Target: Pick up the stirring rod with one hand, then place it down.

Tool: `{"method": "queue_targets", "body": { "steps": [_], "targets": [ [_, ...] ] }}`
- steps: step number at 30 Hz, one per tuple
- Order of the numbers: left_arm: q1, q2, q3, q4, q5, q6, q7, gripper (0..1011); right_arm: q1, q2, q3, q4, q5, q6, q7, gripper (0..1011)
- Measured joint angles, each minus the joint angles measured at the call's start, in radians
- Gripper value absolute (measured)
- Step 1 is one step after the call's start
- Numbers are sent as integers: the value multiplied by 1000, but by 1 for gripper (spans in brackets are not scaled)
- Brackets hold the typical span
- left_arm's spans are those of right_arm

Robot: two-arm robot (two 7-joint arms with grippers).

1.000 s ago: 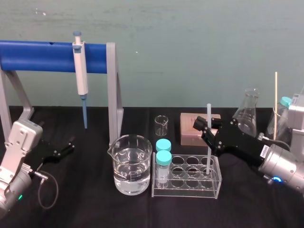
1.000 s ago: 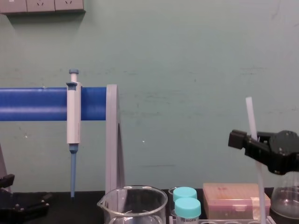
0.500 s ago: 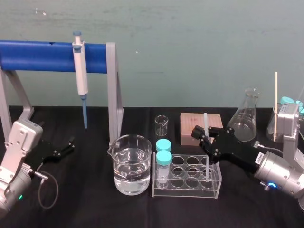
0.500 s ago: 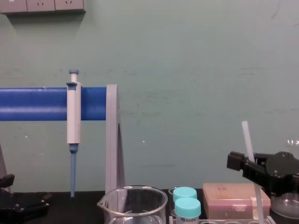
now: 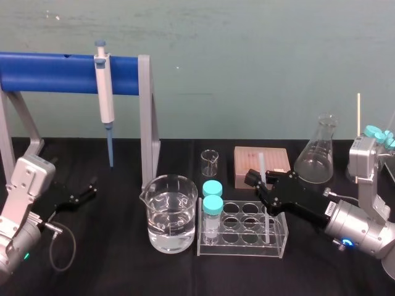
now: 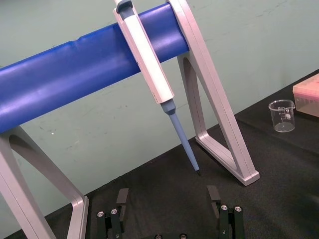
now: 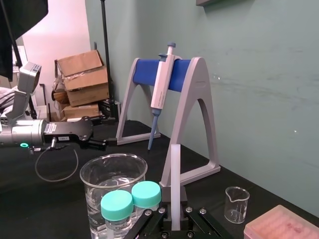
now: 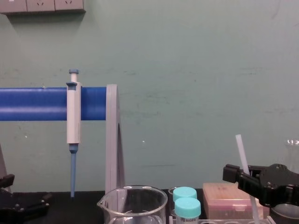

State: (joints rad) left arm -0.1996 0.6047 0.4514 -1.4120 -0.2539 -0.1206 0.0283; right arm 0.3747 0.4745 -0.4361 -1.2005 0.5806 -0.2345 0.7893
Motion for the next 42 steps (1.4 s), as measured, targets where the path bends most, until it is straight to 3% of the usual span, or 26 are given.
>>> {"method": "queue_targets", "body": {
  "steps": [16, 24, 42],
  "targets": [
    [0, 0, 0, 0, 0, 0, 0, 1000, 1, -1, 0, -1, -7, 1, -4, 58],
    [0, 0, 0, 0, 0, 0, 0, 1000, 1, -1, 1, -1, -5, 1, -4, 242],
    [0, 0, 0, 0, 0, 0, 0, 1000, 1, -1, 0, 0, -4, 1, -4, 856]
  ]
}}
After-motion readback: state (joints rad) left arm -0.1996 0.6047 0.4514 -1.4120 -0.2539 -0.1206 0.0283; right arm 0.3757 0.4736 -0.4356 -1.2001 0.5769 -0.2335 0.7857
